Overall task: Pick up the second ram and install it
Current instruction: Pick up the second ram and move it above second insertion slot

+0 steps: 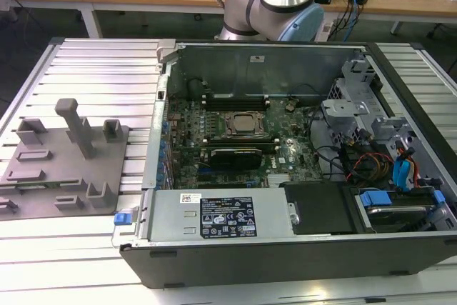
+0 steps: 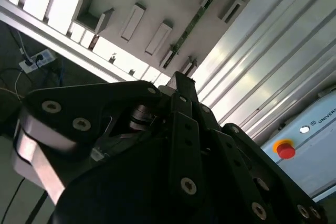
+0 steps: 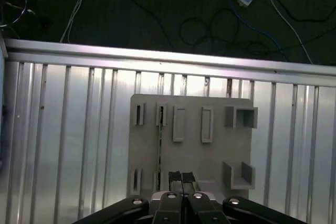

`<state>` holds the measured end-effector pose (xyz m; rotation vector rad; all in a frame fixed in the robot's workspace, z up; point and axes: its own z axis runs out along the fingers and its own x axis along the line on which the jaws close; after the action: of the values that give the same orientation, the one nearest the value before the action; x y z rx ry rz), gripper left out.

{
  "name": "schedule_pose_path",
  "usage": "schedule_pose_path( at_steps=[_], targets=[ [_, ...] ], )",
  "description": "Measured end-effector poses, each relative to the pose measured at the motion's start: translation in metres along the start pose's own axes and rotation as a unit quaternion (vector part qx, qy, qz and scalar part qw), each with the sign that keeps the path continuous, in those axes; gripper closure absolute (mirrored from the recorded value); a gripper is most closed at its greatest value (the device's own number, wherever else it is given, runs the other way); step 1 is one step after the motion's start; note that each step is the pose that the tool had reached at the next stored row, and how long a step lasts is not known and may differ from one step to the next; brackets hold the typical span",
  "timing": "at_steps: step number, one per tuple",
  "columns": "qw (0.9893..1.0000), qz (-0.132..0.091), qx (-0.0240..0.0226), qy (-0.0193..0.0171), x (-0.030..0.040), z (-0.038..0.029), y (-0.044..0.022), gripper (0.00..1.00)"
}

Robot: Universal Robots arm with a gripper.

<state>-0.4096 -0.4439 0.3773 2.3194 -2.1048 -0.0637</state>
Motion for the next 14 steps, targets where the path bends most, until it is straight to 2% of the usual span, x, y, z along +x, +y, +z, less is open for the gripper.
schedule_pose_path(
  at_steps=[2,5,7,10,11,12,14],
  targets=[
    [0.9999,-0.015,-0.0003,0.0005,0.0,0.0,0.0,0.89],
    [0.9991,-0.042,-0.001,0.0014,0.0,0.0,0.0,0.89],
    [0.9979,-0.065,-0.0015,0.0022,0.0,0.0,0.0,0.89],
    [0.9968,-0.079,-0.0019,0.0027,0.0,0.0,0.0,0.89],
    [0.9961,-0.088,-0.0021,0.003,0.0,0.0,0.0,0.89],
    [0.9967,-0.081,-0.002,0.0029,0.0,0.0,0.0,0.89],
    [0.9986,-0.052,-0.0012,0.0018,-0.0001,0.0005,0.0,0.89]
  ],
)
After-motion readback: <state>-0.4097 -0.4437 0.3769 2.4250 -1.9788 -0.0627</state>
